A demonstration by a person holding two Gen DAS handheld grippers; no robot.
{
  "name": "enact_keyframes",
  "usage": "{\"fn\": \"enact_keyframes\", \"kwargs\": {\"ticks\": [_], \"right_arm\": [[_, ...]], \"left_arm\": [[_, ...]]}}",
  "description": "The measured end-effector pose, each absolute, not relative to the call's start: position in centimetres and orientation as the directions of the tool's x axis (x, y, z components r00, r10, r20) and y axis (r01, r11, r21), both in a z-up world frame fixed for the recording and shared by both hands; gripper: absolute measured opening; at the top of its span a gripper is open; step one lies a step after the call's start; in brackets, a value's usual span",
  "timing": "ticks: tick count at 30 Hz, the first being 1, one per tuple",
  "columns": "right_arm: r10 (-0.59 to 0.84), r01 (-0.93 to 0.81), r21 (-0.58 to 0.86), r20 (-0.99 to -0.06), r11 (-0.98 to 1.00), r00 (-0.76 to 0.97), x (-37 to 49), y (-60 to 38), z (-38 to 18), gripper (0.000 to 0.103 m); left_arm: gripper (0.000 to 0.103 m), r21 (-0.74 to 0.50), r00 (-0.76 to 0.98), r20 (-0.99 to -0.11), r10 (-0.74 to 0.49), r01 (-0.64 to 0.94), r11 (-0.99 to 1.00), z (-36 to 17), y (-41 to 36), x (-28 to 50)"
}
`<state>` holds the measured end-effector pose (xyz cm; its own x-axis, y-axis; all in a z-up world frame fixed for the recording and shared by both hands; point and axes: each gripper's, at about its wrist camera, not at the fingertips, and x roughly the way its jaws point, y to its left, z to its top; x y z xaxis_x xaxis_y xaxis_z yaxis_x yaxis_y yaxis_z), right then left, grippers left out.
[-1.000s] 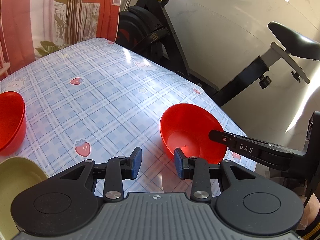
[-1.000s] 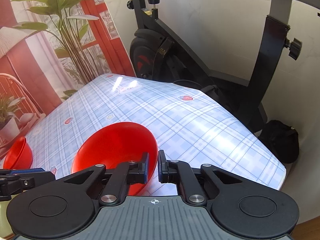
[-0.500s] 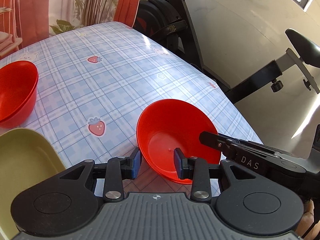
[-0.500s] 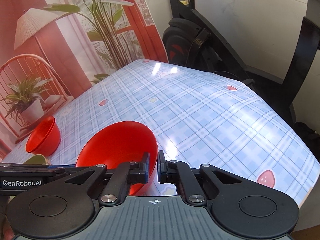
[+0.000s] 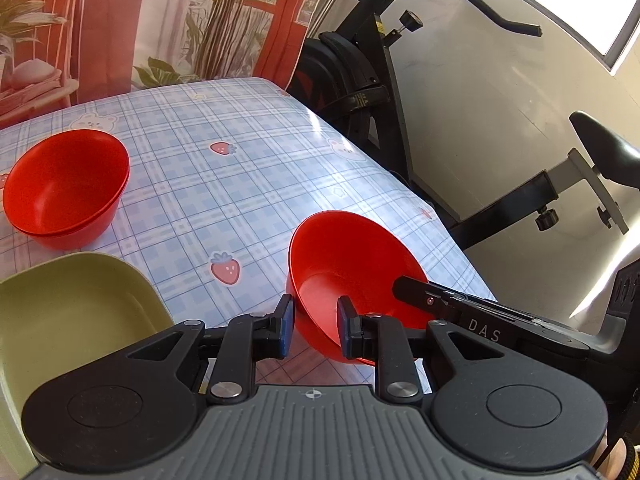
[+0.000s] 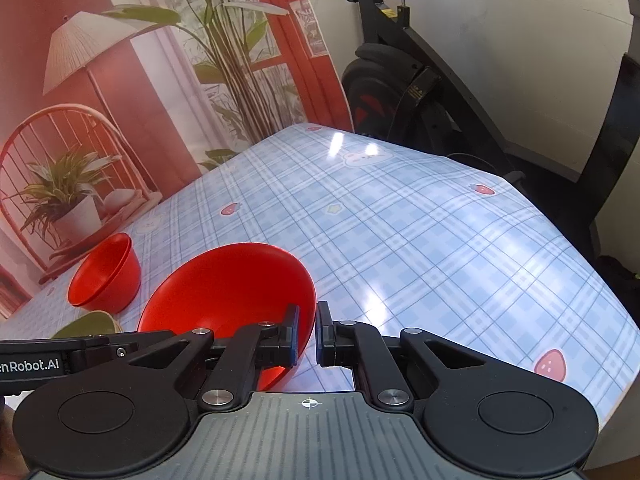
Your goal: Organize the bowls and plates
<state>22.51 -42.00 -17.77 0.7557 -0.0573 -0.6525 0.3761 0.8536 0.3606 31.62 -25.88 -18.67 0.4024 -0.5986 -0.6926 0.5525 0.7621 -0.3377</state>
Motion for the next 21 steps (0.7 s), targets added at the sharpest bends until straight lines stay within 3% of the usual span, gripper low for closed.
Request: {"fn": "enact_keyframes", "kwargs": {"ticks": [13, 21], "right_arm": [[-0.008, 0.287, 0.341, -0.631, 0.895, 0.776, 24.9, -38.4, -15.0, 0.008], [0.093, 0.185, 0.388, -0.598, 0.903, 0.796, 27.9, -34.5, -13.0, 0.009]], "left_arm": [[0.024, -0.344, 0.493, -0.64, -0.59, 0.502, 0.793, -15.6, -21.3, 31.2], [0.024, -0.355, 0.567, -0.585, -0.58, 0.463, 0.812, -11.9, -15.7, 31.7]]}}
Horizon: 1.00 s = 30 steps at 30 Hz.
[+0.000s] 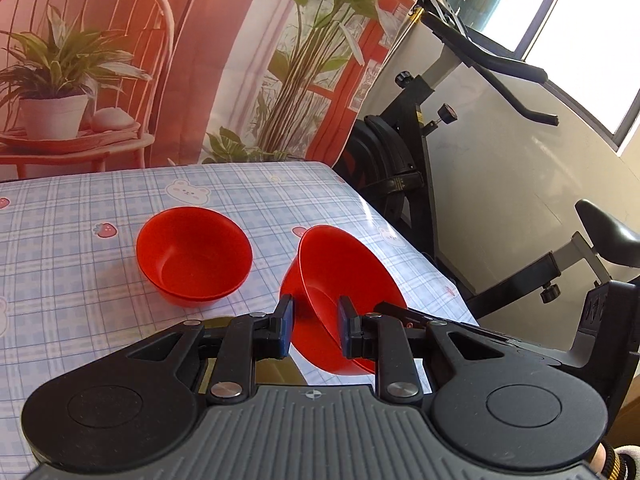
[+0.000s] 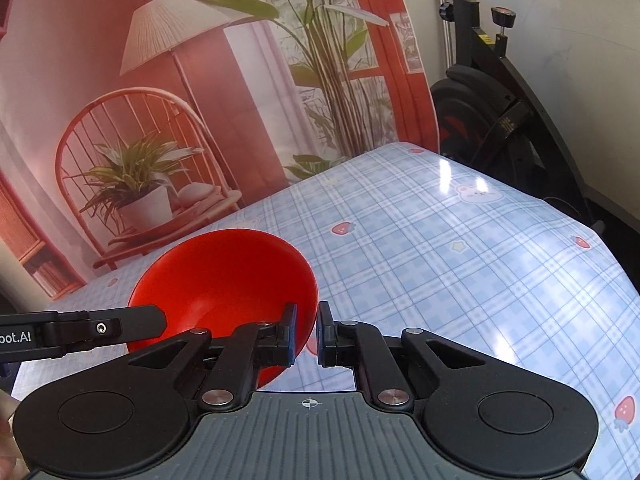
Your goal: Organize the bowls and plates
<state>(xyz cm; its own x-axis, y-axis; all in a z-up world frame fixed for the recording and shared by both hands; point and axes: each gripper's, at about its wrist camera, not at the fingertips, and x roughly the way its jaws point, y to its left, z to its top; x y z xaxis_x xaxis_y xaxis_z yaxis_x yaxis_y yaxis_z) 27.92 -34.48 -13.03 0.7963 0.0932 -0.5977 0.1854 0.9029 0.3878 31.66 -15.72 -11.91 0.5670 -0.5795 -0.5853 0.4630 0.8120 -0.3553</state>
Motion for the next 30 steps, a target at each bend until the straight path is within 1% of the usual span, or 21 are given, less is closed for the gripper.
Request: {"fn": "enact_keyframes", "kwargs": {"ticks": [10, 15, 18, 23, 27, 30], "right_arm": [[0.223, -0.004, 0.383, -0.529, 0.924, 0.819, 33.6, -27.8, -9.5, 0.01], [0.251, -0.051, 0.375, -0.508, 0.926, 0.824, 36.4, -26.3, -8.5, 0.009], [0.241, -0.053, 0.351, -0.519, 0.935, 0.82, 37.4, -25.8, -8.8, 0.009], [0.22, -0.014, 0.353, -0.552, 0.935, 0.804, 38.7, -26.8, -10.6, 0.01], [0.19, 0.027, 0.351, -0.568, 0.936, 0.801, 39.5, -28.0, -12.0, 0.01], [0.146, 0.04, 0.301, -0.567, 0.953, 0.811, 40.1, -28.6, -12.6, 0.009]], "left_arm": [[0.024, -0.368, 0.682, -0.543, -0.49, 0.331, 0.869, -8.5, -9.1, 32.4], [0.024, -0.342, 0.696, -0.566, -0.442, 0.29, 0.894, -8.3, -8.1, 34.4], [0.024, -0.332, 0.691, -0.576, -0.438, 0.291, 0.897, -8.7, -8.4, 35.6], [0.024, -0.337, 0.658, -0.601, -0.454, 0.306, 0.89, -10.5, -9.3, 37.8], [0.024, -0.299, 0.635, -0.626, -0.453, 0.341, 0.891, -11.8, -11.1, 39.6], [0.024, -0.266, 0.612, -0.652, -0.448, 0.369, 0.891, -12.9, -12.4, 40.9]]}}
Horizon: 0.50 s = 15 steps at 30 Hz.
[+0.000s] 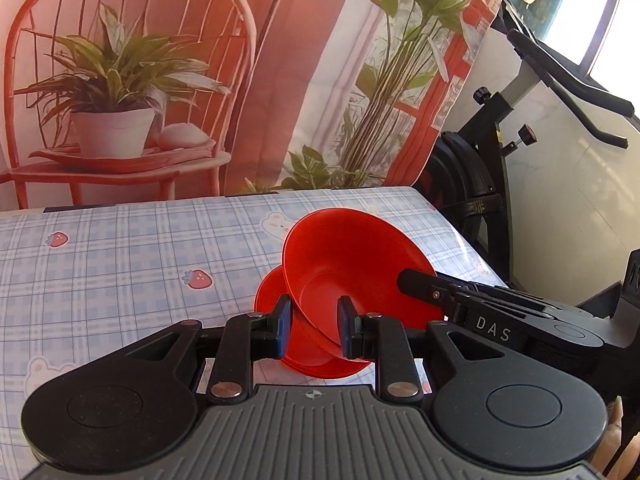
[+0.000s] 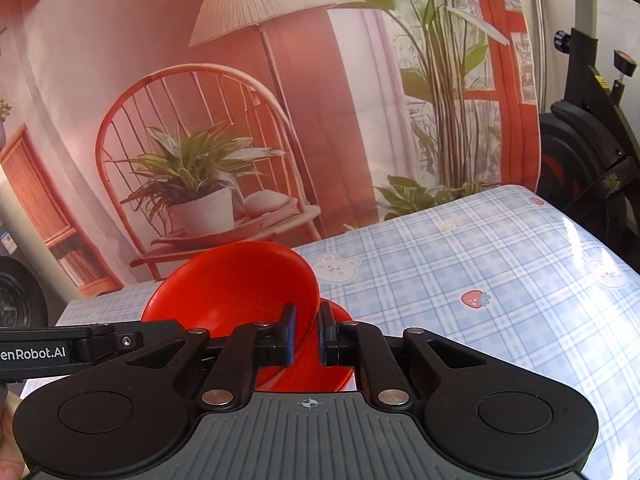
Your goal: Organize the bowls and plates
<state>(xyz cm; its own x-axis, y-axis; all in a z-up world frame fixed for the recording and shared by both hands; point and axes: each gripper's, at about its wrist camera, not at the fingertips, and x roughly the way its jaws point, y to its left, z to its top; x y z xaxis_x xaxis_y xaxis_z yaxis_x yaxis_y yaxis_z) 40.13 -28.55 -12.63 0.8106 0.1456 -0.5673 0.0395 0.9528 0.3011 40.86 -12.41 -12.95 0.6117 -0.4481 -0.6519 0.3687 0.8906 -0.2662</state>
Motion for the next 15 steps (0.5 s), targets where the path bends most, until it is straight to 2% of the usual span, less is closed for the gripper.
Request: {"fn": "enact_keyframes", "kwargs": {"ticks": [7, 15], "right_arm": [[0.134, 0.036, 0.271, -0.583, 0.962, 0.802, 42.1, -29.3, -13.7, 0.009], [0.161, 0.043, 0.298, -0.626, 0.953, 0.763, 43.1, -29.0, -15.6, 0.009]], "left_arm": [[0.024, -0.222, 0.582, -0.698, -0.417, 0.377, 0.899, -15.4, -13.7, 42.9], [0.025, -0.178, 0.565, -0.731, -0.382, 0.382, 0.907, -16.5, -13.7, 43.1]]}}
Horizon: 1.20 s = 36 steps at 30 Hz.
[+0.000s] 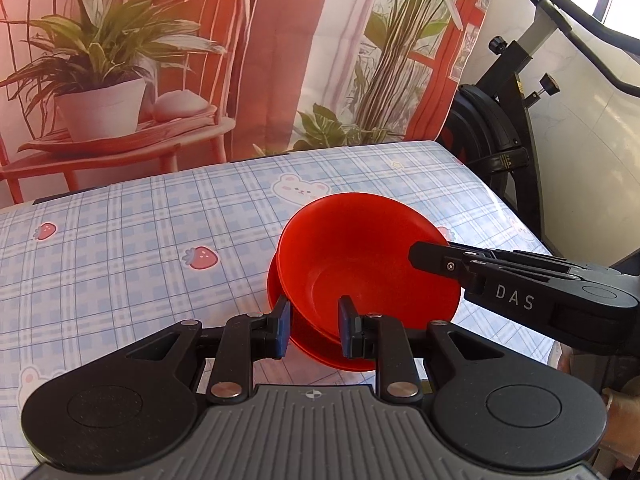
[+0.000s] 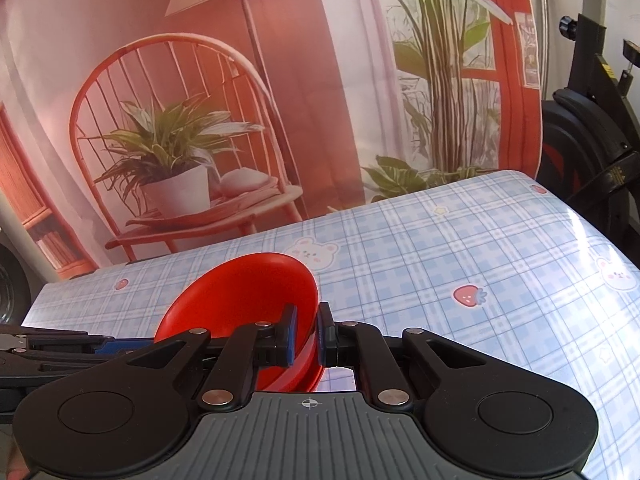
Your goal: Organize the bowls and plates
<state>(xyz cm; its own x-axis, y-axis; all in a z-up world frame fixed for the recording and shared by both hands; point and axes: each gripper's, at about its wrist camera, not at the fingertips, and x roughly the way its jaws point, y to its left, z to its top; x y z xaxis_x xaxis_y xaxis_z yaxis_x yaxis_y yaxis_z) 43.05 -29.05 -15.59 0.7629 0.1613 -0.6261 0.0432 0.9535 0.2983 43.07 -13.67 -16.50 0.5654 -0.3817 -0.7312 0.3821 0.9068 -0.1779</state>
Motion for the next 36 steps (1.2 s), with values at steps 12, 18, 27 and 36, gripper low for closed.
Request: {"fn": "enact_keyframes", "kwargs": {"ticks": [12, 18, 27, 36], "right_arm": [[0.16, 0.059, 0.303, -0.645, 0.951, 0.747, 43.0, -29.1, -16.3, 0.01], [0.156, 0.07, 0.307, -0.65, 0.949, 0.744, 42.9, -29.4, -16.7, 0.01], [0.164, 0.071, 0.31, -0.67, 0.948, 0.724, 43.1, -29.1, -17.6, 0.013], [0.18, 0.069, 0.326, -0.671, 0.943, 0.719, 43.4, -28.9, -18.2, 0.014]], "left_arm": [[0.026, -0.161, 0.574, -0.729, -0.373, 0.386, 0.908, -16.5, -13.7, 42.9], [0.026, -0.156, 0.579, -0.731, -0.362, 0.375, 0.914, -16.6, -13.4, 43.0], [0.03, -0.196, 0.559, -0.745, -0.364, 0.337, 0.921, -17.7, -12.7, 43.5], [0.03, -0.236, 0.536, -0.747, -0.393, 0.339, 0.911, -18.4, -13.2, 43.9]]}}
